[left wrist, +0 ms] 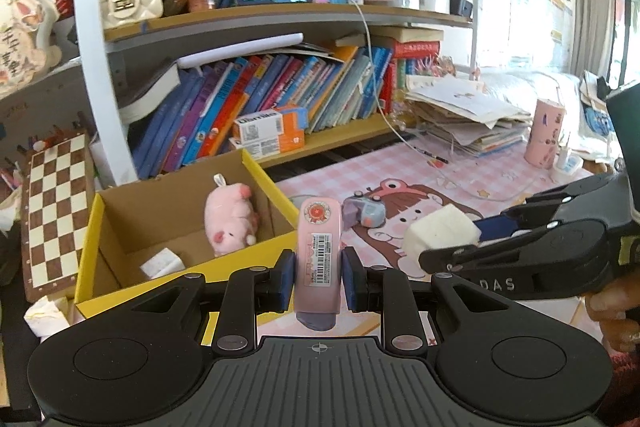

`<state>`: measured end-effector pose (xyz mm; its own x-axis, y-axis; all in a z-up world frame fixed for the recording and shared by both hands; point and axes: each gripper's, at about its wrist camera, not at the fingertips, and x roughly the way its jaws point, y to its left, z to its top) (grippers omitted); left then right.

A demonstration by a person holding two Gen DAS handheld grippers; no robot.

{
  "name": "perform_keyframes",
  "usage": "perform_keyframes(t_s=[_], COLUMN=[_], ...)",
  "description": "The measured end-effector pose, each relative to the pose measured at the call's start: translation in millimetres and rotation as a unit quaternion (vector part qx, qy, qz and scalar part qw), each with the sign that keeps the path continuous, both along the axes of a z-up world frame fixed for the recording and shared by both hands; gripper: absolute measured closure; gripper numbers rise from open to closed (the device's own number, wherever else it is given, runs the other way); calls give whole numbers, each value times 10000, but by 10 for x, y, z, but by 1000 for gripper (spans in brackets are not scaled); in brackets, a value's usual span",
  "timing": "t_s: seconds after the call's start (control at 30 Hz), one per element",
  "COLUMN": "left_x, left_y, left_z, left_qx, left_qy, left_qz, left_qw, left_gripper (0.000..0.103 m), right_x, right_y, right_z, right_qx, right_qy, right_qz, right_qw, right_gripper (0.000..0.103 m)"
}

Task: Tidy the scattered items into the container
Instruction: 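Lift and carry the highlighter with the left gripper while the right carries the cube toward the box, then lower the pink highlighter into the box with the left gripper while the right holds the cube nearby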

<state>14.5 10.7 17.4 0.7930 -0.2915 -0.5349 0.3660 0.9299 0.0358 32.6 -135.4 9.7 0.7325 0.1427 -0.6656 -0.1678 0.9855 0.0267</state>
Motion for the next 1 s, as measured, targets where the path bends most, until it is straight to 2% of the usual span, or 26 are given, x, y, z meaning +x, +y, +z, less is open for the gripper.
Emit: perform_keyframes(t_s=[0.67,1.0], left_x=[72,86], left_y=[280,326], left_z=[-5,-16], left_qx=[-342,-355], left_qy=[-63,-32], left_qz=[232,282], left_qw=[9991,9990], left_gripper=[80,80], right_x=[29,63], right_y=[166,223], right_z=[20,4], right_qx=[-243,-252], right_qy=[16,54], right_qz=[66,150], right_qw=[9997,9996], right_gripper=[60,60])
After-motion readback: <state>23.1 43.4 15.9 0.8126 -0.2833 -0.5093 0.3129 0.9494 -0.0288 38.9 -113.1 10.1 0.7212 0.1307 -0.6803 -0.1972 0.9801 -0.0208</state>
